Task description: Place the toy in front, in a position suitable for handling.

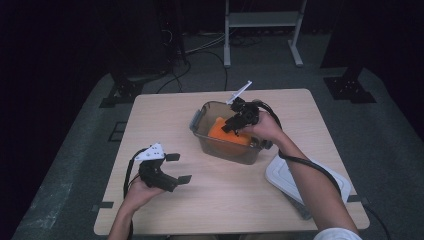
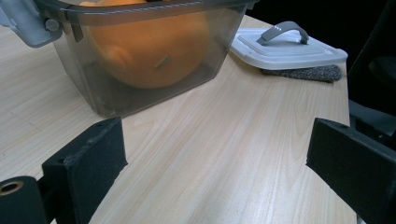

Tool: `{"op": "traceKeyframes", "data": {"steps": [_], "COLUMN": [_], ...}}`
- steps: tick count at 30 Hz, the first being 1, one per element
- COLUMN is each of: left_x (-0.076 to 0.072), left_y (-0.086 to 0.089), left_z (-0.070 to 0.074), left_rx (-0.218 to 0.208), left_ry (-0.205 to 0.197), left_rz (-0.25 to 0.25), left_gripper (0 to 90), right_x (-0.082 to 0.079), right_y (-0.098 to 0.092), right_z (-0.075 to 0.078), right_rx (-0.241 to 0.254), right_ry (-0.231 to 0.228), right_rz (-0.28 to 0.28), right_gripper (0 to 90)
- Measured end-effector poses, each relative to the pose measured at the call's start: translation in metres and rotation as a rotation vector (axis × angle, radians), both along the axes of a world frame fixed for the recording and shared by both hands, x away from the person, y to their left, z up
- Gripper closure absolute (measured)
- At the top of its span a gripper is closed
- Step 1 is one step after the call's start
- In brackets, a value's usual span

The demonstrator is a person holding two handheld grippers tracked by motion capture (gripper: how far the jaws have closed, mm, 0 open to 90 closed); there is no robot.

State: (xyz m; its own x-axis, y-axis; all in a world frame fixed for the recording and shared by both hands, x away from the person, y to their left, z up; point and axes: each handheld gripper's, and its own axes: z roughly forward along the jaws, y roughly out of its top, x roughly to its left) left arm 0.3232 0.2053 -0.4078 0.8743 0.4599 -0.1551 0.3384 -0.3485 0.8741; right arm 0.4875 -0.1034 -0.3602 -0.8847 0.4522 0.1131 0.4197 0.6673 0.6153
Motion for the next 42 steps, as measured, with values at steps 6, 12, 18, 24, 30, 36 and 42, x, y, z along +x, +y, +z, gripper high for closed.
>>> {"op": "traceKeyframes", "data": {"steps": [6, 12, 18, 24, 30, 36, 42], "left_x": [0.000, 0.000, 0.000, -0.001, -0.002, -0.002, -0.001], "left_y": [0.000, 0.001, 0.003, 0.006, 0.009, 0.011, 0.014], "left_z": [0.000, 0.000, -0.001, -0.001, 0.000, -0.002, -0.001], "left_rx": [-0.001, 0.000, -0.003, -0.008, -0.009, -0.009, -0.024], "left_ry": [-0.002, -0.003, -0.003, -0.006, -0.009, -0.004, -0.007], "left_rz": [0.004, 0.009, 0.020, 0.033, 0.047, 0.059, 0.070], "left_gripper": [3.7, 3.7, 3.6, 3.5, 3.1, 2.9, 2.9], "right_x": [-0.003, -0.012, -0.026, -0.045, -0.065, -0.086, -0.101], "right_y": [-0.003, -0.011, -0.023, -0.041, -0.060, -0.080, -0.094], "right_z": [0.010, 0.017, 0.026, 0.034, 0.039, 0.039, 0.037], "right_rx": [0.038, 0.091, 0.145, 0.192, 0.221, 0.247, 0.257], "right_ry": [0.000, -0.019, -0.038, -0.060, -0.077, -0.090, -0.098], "right_rz": [-0.004, -0.002, 0.012, 0.010, 0.009, 0.009, -0.006], "right_gripper": [56.3, 51.6, 45.8, 42.7, 38.9, 35.0, 33.7]}}
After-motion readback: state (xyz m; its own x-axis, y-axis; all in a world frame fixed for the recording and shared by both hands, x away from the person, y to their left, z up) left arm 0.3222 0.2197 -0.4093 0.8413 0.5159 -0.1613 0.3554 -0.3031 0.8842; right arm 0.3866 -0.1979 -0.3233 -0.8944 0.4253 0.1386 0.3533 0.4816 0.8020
